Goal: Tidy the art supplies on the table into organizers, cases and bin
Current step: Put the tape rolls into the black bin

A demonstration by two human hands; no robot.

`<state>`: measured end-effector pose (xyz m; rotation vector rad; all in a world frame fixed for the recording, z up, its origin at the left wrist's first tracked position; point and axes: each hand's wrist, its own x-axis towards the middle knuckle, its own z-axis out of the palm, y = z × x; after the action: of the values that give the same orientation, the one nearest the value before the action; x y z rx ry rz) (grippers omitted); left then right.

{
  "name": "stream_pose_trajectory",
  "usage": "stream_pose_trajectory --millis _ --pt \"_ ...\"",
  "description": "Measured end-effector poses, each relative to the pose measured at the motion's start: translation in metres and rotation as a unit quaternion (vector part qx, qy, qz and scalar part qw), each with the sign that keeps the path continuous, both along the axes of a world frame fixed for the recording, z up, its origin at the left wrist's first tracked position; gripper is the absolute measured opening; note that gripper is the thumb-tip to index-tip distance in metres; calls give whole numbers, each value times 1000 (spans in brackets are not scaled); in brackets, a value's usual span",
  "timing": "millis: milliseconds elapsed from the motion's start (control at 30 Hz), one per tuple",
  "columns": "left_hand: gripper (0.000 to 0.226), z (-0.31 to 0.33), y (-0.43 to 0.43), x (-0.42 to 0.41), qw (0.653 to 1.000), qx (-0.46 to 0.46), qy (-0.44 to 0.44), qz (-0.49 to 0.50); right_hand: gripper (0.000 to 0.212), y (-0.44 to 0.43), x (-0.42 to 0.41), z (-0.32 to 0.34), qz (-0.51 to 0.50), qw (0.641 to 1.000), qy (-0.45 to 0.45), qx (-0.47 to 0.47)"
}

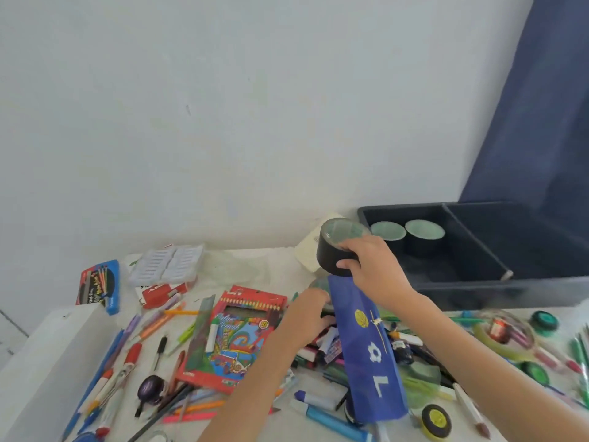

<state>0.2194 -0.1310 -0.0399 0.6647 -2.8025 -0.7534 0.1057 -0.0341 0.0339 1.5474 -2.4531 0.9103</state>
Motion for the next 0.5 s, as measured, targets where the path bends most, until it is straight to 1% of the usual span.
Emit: stream_pose_trajectory --millis 133,233,300,400,500 --pt "16 0 6 -5 999 -34 14 -25 33 19 -17 -3 -28 1000 -4 5" --pt "21 -3 3 -6 998 -55 19 -39 36 27 -27 -8 -42 999 -3 16" --pt "22 -8 -1 -6 997 -69 -1 -45 37 29 -30 -11 -47 999 -3 26" --pt "23 -6 -6 -5 995 -94 -16 -35 36 31 -34 -14 -45 998 -6 32" --pt "14 9 -13 -2 994 -109 -24 2 36 34 -37 -16 -43 998 -4 40"
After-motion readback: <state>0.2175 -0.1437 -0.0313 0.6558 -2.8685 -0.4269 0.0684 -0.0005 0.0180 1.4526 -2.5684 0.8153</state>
